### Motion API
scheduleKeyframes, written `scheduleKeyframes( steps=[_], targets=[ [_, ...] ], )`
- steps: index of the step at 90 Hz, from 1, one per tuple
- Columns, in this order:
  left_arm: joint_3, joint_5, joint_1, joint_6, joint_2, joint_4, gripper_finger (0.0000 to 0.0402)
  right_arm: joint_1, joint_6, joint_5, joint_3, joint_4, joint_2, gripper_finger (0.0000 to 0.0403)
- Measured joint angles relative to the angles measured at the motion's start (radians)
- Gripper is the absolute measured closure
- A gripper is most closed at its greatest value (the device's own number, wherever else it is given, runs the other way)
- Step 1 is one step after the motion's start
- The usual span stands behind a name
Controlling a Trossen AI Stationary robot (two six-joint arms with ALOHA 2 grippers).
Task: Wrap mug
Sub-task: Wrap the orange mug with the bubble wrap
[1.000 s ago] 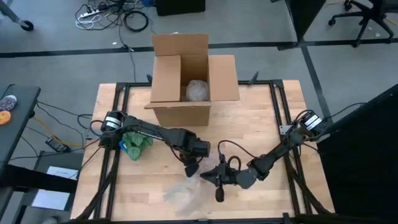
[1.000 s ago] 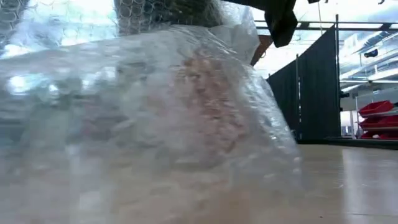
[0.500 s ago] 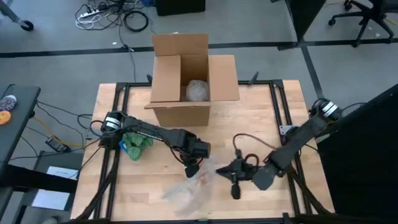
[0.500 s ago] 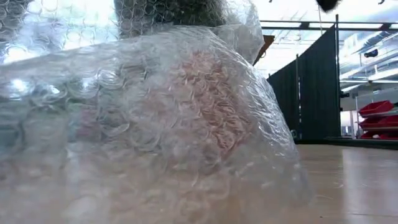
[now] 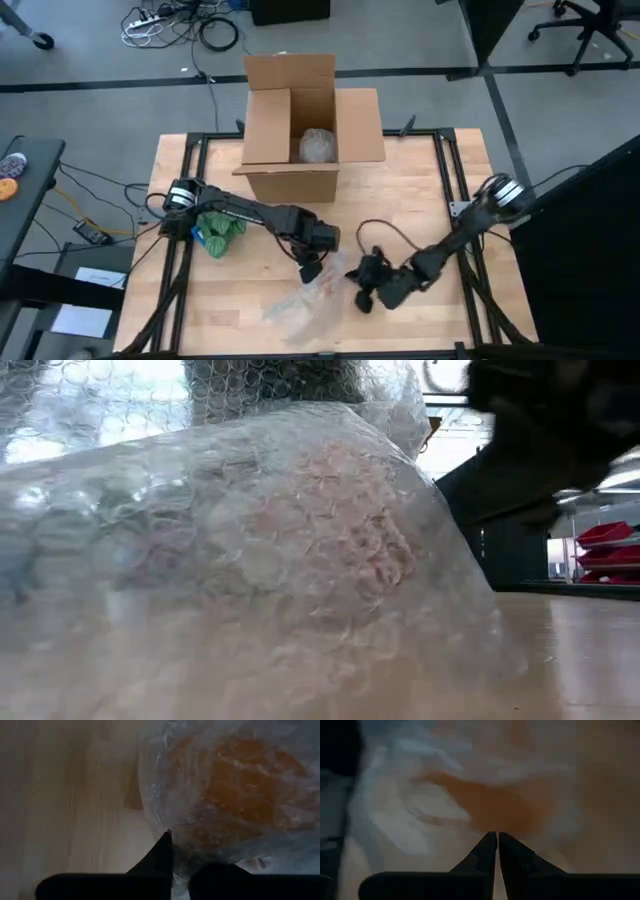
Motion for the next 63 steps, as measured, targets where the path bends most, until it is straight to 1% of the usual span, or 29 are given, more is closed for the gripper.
scheduleKeyframes(
  steps=[7,15,25,46,54,63],
  targets=[
    [0.000,0.003,0.000,0.004,0.000,-0.012,0.0394,-0.029,-0.031,-0.054,0.000,0.134,0.058,0.0403],
    [0.000,0.011,0.000,0.010,0.000,-0.014,0.0394,-0.047,-0.030,-0.078,-0.001,0.191,0.104,0.0403],
    [0.024,0.019,0.000,0.014,0.000,-0.028,0.0394,-0.061,-0.029,-0.090,0.000,0.215,0.136,0.0403],
    [0.136,0.010,0.002,0.074,0.004,-0.028,0.0394,-0.082,-0.058,-0.113,0.016,0.212,0.144,0.0403],
    [0.141,0.011,0.002,0.079,0.002,-0.037,0.0390,-0.089,-0.065,-0.142,0.025,0.216,0.144,0.0403],
    [0.139,0.011,0.002,0.079,0.022,-0.067,0.0383,-0.086,-0.069,-0.142,0.025,0.215,0.135,0.0403]
  ],
)
